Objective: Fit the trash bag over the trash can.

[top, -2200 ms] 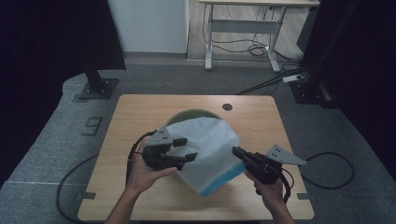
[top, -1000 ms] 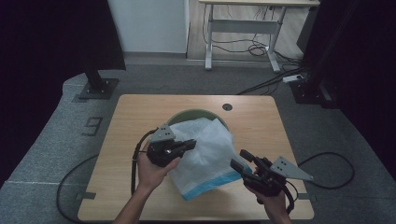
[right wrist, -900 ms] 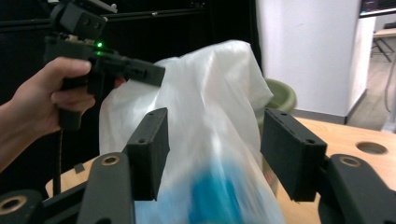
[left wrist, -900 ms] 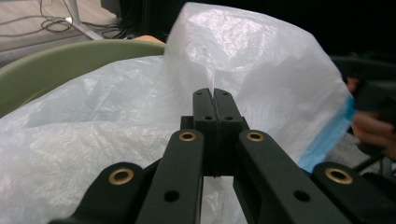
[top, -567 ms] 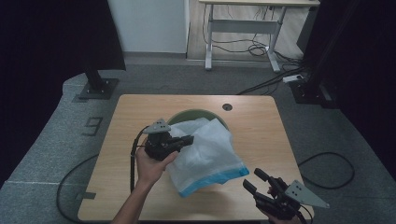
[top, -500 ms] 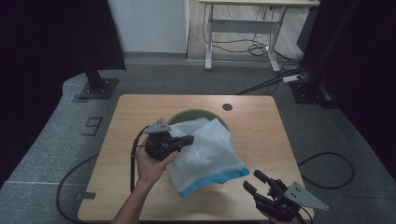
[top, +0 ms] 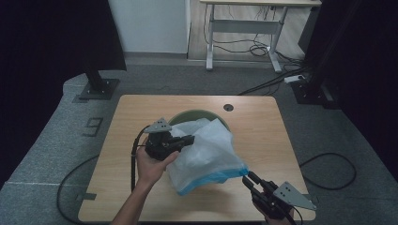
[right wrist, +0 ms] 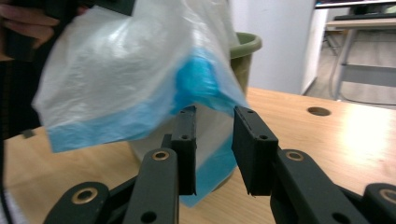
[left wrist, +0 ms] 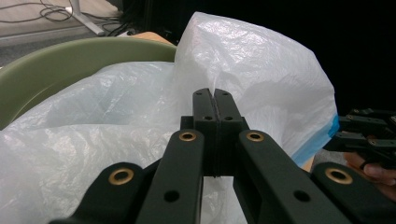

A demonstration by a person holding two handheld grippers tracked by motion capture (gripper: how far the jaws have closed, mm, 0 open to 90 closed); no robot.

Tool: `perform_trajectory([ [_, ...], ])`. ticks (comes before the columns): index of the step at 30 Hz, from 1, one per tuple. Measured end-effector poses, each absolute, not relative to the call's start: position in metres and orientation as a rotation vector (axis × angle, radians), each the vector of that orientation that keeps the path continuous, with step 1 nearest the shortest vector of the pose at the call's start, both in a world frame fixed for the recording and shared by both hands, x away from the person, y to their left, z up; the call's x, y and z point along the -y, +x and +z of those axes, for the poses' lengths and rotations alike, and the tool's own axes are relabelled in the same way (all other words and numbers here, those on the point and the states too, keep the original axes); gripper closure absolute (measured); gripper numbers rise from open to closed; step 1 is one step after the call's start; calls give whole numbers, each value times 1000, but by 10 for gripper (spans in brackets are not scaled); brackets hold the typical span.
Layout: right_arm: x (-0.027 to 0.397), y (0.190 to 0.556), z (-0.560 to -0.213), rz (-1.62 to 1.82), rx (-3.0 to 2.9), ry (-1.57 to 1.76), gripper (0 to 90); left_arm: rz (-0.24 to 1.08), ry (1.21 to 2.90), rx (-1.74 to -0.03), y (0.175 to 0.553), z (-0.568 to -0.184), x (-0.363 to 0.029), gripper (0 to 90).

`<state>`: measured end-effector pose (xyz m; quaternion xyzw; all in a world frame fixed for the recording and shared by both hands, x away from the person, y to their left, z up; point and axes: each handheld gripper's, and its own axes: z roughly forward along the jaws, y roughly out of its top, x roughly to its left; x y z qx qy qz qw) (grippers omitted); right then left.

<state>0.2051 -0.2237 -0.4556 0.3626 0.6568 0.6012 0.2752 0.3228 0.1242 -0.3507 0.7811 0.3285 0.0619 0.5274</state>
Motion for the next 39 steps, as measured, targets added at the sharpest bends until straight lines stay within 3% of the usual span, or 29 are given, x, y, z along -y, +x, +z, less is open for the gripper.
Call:
perform_trajectory([
  [5, 222, 209, -456, 1587, -1752, 980, 685, 147, 1865, -795, 323, -350, -126, 898],
  [12, 218, 205, -455, 1597, -1739, 952, 886, 144, 1865, -795, 324, -349, -125, 898],
  [39, 219, 215, -440, 1545, -1758, 960, 890, 140, 1739, -820, 345, -327, -139, 899],
])
